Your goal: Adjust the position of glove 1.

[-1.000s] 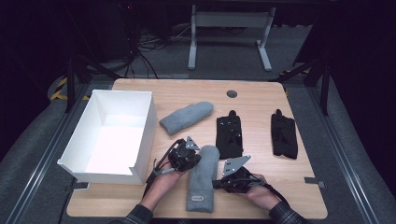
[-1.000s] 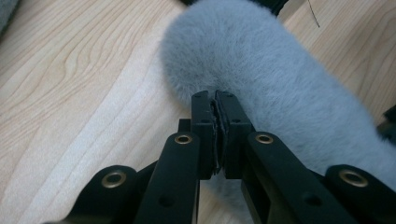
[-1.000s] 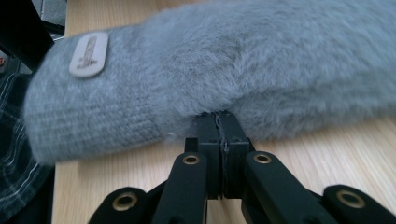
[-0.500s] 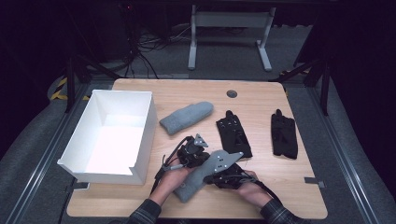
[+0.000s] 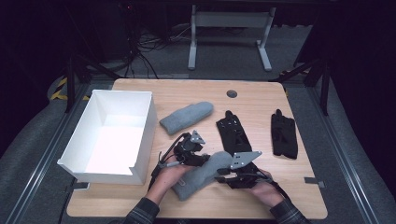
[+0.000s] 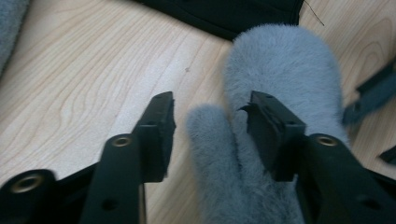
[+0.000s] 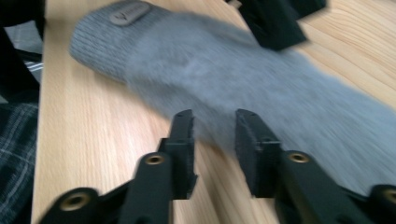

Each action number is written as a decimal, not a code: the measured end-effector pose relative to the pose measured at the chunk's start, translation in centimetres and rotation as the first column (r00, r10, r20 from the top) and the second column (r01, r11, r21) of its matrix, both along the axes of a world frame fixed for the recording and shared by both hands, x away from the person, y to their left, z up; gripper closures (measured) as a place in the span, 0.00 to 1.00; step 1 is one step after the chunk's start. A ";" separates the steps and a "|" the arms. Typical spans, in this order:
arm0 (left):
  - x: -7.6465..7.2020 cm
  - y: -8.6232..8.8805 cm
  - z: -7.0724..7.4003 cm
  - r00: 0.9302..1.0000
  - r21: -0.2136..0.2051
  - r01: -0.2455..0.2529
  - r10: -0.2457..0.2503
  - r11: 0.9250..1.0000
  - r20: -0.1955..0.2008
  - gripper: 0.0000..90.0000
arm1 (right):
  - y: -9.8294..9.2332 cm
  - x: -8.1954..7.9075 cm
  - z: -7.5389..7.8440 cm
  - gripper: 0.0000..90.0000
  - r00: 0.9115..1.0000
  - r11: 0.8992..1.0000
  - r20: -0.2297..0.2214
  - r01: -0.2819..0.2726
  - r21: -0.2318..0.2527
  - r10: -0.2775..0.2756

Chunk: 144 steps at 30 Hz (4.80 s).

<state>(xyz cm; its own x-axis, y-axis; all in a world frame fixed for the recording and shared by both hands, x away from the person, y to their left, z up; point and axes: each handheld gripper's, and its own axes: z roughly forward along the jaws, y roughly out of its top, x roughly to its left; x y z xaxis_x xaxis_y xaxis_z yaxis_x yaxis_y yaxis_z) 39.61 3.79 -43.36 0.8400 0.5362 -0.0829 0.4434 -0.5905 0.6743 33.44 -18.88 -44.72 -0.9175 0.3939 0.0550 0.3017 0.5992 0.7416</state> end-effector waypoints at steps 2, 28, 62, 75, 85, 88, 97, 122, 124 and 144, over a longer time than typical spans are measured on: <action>0.1 0.2 0.0 1.000 -0.001 -0.002 0.002 1.000 0.008 0.48 | -0.9 -0.2 0.1 0.68 1.000 1.000 0.013 0.024 0.002 -0.024; 4.8 1.1 2.1 1.000 0.026 -0.009 0.008 1.000 0.020 0.19 | -11.9 -0.2 -0.7 0.30 0.948 0.950 0.086 0.311 -0.030 -0.307; 16.4 2.4 1.1 0.975 0.058 -0.220 0.219 0.974 0.029 0.24 | -14.1 0.4 -2.2 0.24 0.935 0.936 0.076 0.351 -0.035 -0.347; 17.1 2.8 -1.0 0.978 0.088 -0.205 0.208 0.975 -0.020 0.28 | -14.1 0.3 -2.2 0.25 0.936 0.937 0.076 0.347 -0.036 -0.343; 16.3 2.6 -0.9 0.977 0.119 -0.213 0.211 0.970 0.034 0.61 | -14.1 0.3 -2.2 0.25 0.936 0.937 0.076 0.346 -0.035 -0.343; 16.1 2.7 -0.5 0.975 0.117 -0.222 0.220 0.968 0.033 0.75 | -14.1 0.3 -2.2 0.25 0.936 0.937 0.077 0.346 -0.036 -0.343; 15.6 2.6 0.5 0.973 0.089 -0.229 0.230 0.969 -0.010 0.88 | -14.1 0.3 -2.2 0.25 0.936 0.937 0.077 0.347 -0.036 -0.343; 10.2 1.5 5.1 0.977 0.031 -0.190 0.192 0.981 -0.091 0.91 | -14.1 0.3 -2.2 0.25 0.937 0.938 0.075 0.346 -0.036 -0.342; 9.4 1.5 5.4 0.977 0.021 -0.190 0.191 0.982 -0.098 0.91 | -14.1 0.3 -2.2 0.25 0.936 0.938 0.075 0.346 -0.036 -0.343; 0.7 1.2 6.5 0.990 0.074 -0.110 0.116 0.991 -0.076 0.91 | -14.1 0.3 -2.2 0.25 0.936 0.937 0.075 0.348 -0.037 -0.344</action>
